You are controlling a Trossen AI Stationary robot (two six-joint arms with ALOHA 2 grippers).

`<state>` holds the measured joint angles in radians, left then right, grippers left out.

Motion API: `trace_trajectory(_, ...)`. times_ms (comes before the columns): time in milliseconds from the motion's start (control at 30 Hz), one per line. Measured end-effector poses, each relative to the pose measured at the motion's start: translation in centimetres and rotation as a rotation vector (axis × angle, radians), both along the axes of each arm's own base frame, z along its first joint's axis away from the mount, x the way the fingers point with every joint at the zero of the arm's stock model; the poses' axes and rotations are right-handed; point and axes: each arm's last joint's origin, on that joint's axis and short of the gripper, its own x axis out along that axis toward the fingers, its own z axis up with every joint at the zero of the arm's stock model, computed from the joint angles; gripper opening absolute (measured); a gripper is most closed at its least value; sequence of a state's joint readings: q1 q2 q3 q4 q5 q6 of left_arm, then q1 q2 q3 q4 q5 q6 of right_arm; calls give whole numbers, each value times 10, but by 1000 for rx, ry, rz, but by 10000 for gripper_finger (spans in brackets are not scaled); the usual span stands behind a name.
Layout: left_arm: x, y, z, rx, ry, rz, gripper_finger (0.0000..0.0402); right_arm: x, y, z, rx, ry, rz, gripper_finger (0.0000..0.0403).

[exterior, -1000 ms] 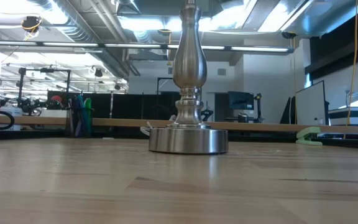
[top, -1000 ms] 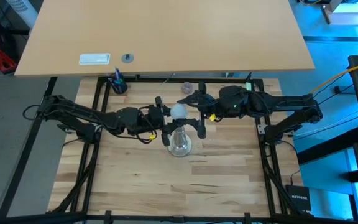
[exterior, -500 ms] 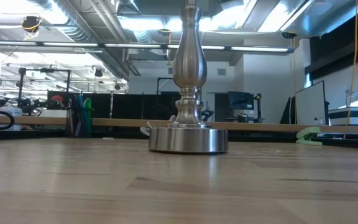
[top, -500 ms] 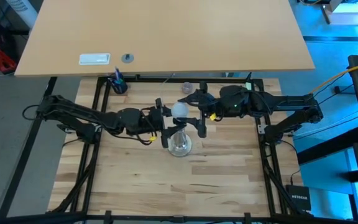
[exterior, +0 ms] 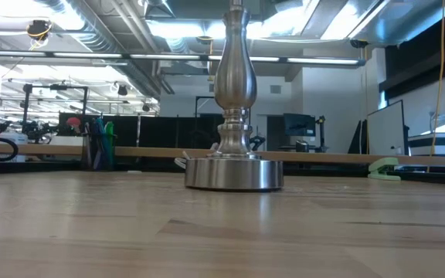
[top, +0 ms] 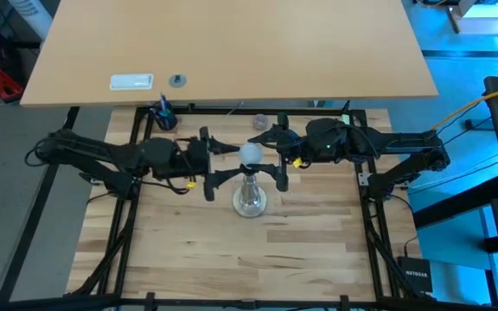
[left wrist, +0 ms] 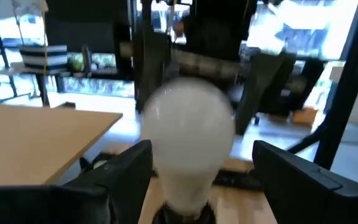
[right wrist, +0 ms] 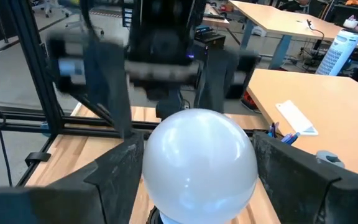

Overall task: Screw lightbulb
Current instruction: Insert the lightbulb into the silver lamp

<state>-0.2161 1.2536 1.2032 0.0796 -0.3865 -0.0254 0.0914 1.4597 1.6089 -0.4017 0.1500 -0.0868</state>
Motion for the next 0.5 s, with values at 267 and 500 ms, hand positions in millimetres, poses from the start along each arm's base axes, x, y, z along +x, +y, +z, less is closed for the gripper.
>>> trace_trajectory(267,-7,1,33,32,-20,-9,266,0,0,0,2,-4,-2,292)
trace_trajectory(500,4,10,40,27,-35,34,266,1,0,0,3,-5,0,292)
